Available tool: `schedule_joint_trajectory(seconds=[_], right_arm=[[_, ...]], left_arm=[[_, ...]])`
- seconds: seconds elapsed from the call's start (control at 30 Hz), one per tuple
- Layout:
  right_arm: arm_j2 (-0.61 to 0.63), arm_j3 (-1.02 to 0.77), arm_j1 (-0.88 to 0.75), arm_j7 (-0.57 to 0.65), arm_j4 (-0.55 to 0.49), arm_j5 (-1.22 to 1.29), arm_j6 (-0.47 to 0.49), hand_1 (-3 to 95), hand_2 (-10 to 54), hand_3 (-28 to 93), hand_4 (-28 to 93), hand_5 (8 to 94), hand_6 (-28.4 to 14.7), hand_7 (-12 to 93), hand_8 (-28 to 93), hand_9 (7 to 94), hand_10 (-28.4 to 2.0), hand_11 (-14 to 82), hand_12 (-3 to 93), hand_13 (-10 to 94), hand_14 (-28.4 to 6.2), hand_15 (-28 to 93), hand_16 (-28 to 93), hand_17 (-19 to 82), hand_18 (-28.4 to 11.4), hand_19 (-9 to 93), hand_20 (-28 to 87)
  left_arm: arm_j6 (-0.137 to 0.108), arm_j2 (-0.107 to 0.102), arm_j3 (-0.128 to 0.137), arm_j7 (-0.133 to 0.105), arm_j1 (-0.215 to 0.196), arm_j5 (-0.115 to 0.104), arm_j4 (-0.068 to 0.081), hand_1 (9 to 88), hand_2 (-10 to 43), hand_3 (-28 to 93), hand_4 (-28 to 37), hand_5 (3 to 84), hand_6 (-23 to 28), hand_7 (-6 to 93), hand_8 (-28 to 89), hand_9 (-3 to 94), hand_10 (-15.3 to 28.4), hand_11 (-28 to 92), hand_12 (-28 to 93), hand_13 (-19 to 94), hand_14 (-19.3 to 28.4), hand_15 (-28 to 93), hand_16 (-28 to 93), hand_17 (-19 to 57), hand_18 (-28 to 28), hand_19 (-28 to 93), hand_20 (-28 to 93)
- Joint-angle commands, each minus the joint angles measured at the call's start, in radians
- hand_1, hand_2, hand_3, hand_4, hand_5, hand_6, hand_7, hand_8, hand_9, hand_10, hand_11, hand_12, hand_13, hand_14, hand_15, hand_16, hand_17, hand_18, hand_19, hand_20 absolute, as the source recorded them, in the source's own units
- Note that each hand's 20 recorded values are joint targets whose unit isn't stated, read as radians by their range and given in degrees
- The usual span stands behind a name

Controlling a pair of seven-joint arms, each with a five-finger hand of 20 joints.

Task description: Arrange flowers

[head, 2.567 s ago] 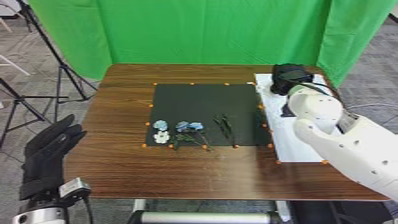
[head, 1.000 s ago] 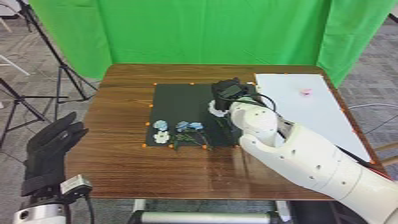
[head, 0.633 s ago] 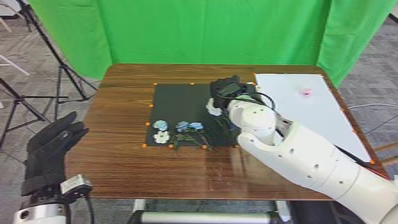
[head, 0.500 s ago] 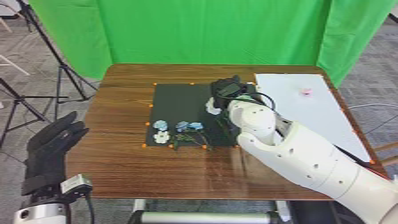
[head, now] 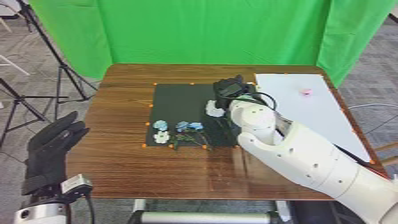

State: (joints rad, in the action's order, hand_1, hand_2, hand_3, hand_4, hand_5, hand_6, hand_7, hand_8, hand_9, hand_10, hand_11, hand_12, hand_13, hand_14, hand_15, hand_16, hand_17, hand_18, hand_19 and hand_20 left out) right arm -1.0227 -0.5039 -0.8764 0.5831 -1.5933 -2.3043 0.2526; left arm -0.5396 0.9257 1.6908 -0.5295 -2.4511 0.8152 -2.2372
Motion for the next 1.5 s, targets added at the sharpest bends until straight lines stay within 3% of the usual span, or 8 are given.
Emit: schedule_joint_trajectory(seconds=[0.03,0.27,0.3,0.5,0.93,1.13,1.4,1.5], right_arm=[[0.026,-0.031,0.026,0.01,-0.026,-0.013,0.062,44.8,-9.5,84,-28,56.7,-5.2,21,-14,59.7,-17.1,28.0,16.7,60,-9.8,77,22,12,-20.5,75,3],[0.103,-0.093,0.004,0.011,-0.086,0.012,0.082,40.2,-9.5,87,-28,51.6,-7.8,19,-12,52.4,-20.1,24.7,15.8,58,-13.7,79,16,10,-21.3,75,3],[0.115,-0.115,-0.009,0.009,-0.094,0.018,0.086,39.8,-9.5,87,-28,51.1,-8.0,18,-12,51.7,-20.3,24.4,15.7,57,-13.9,79,16,10,-21.3,75,3],[0.186,-0.193,-0.045,0.015,-0.087,0.059,0.098,37.1,-9.4,87,-28,49.8,-8.6,17,-12,50.4,-20.9,23.4,15.6,57,-14.1,80,13,10,-21.5,75,3],[0.186,-0.388,-0.055,0.013,0.089,0.174,0.201,33.3,-9.4,88,-28,45.9,-8.6,17,-11,46.2,-21.0,20.6,15.8,54,-13.7,81,12,9,-20.4,72,4],[0.205,-0.373,-0.041,0.027,0.129,0.172,0.163,29.5,-2.6,91,-28,45.7,-7.9,18,-12,46.0,-20.6,20.1,15.9,55,-13.3,82,12,9,-20.1,71,5],[0.178,-0.373,-0.025,-0.014,0.208,0.092,0.136,24.5,1.1,91,-27,45.7,-7.4,18,-12,45.2,-20.7,19.4,15.9,55,-13.1,83,12,9,-19.8,71,7],[0.165,-0.373,-0.015,-0.03,0.229,0.055,0.17,23.8,1.3,91,-26,45.2,-7.1,18,-12,43.1,-21.2,18.1,15.7,54,-13.4,83,12,9,-19.8,70,7]], left_arm=[[-0.008,0.004,0.0,-0.012,-0.025,-0.006,-0.006,27.1,3.3,84,-15.9,41.1,10.2,17.9,-11,37.1,20.0,38,8,26,27.1,63,-16,-9.0,21.7,57,3],[-0.017,0.001,-0.007,-0.021,-0.034,-0.012,-0.009,27.1,3.3,84,-16.0,41.0,10.1,18.1,-11,37.1,19.9,38,8,26,27.1,63,-16,-9.0,21.7,57,3],[-0.023,-0.006,-0.009,-0.029,-0.039,-0.021,-0.011,27.1,3.3,84,-16.0,41.0,10.1,18.0,-11,37.1,19.8,38,8,26,27.1,63,-16,-9.0,21.7,57,3],[-0.023,0.0,-0.012,-0.025,-0.041,-0.017,-0.012,27.2,3.3,84,-16.0,41.0,10.1,18.0,-11,37.1,19.9,38,8,26,27.1,63,-16,-9.0,21.7,58,3],[-0.016,0.01,-0.019,-0.014,-0.031,-0.005,-0.012,27.1,3.3,84,-16.0,41.0,10.1,18.0,-11,37.1,19.9,38,8,26,27.1,63,-16,-9.0,21.7,58,3],[-0.01,0.016,-0.023,-0.01,-0.027,-0.002,-0.009,27.3,3.7,84,-15.6,40.9,10.1,18.1,-11,37.1,19.9,38,8,26,27.1,63,-16,-9.0,21.7,58,3],[-0.008,0.021,-0.028,-0.015,-0.022,-0.003,-0.007,27.2,3.7,85,-15.5,41.0,10.1,18.0,-11,37.1,19.9,38,8,26,27.2,63,-16,-9.0,21.7,58,3],[-0.007,0.022,-0.033,-0.017,-0.018,-0.005,-0.005,27.1,3.7,85,-15.4,41.0,10.2,18.0,-11,37.2,19.9,38,8,26,27.2,63,-16,-9.0,21.7,58,3]])
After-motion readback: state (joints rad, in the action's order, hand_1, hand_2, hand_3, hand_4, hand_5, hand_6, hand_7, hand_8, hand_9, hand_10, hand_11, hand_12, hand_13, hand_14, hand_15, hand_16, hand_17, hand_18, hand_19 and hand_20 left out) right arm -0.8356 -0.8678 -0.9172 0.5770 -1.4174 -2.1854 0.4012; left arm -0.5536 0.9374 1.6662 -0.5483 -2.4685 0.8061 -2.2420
